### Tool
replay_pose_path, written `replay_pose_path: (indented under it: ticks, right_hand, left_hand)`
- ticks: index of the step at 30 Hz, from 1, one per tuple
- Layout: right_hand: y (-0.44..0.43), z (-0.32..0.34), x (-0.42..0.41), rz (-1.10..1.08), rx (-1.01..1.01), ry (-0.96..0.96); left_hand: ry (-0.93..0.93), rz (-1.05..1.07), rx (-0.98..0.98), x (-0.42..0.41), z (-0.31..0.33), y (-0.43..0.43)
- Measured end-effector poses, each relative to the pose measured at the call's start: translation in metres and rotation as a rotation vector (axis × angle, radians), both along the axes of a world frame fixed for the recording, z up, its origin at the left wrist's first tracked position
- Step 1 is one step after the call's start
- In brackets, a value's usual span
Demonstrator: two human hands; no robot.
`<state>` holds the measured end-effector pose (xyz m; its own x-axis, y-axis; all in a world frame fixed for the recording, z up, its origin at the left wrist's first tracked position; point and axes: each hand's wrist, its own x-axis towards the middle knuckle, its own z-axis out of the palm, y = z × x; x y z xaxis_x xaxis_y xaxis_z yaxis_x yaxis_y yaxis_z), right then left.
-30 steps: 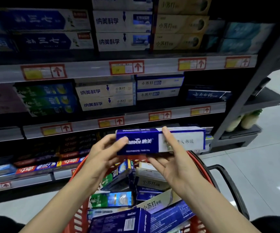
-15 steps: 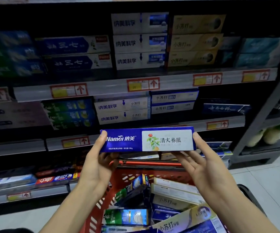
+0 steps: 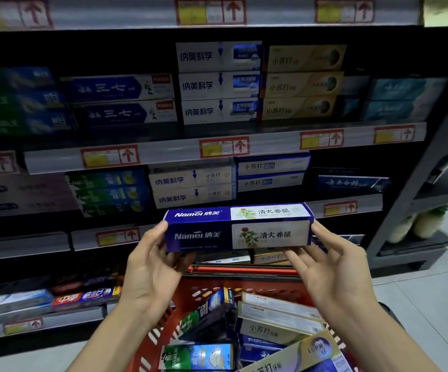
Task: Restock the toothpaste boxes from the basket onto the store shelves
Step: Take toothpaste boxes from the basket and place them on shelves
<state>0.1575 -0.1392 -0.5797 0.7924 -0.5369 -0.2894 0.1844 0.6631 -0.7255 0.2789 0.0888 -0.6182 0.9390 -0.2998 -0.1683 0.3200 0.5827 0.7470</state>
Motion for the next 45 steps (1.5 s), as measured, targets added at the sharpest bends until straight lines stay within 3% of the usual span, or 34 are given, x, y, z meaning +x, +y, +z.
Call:
replay_pose_path:
  ticks: [12, 20, 26, 37, 45]
  right_hand:
    - [-0.004, 0.023, -0.005, -0.009, -0.028, -0.029]
    - [0.0, 0.051, -0.006, 0.033, -0.004, -0.033]
    - [-0.005, 0.099, 0.0, 0.055, -0.085, -0.142]
    - [-0.033, 0.217, 0.044, 0.042, -0.378, -0.375]
    - [-0.058, 0.298, 0.096, -0.054, -0.793, -0.399]
  left_hand:
    - [0.03, 0.063, -0.092, -0.025, 0.032, -0.002]
    - [-0.034, 0.081, 0.048, -0.039, 0.069, 0.008]
    - [-0.049, 0.132, 0.128, -0.029, 0.122, 0.011]
    - [-0.582, 0.273, 0.354, 0.003, 0.266, 0.005]
    - [-0.833, 0.491, 0.603, 0.055, 0.343, -0.014]
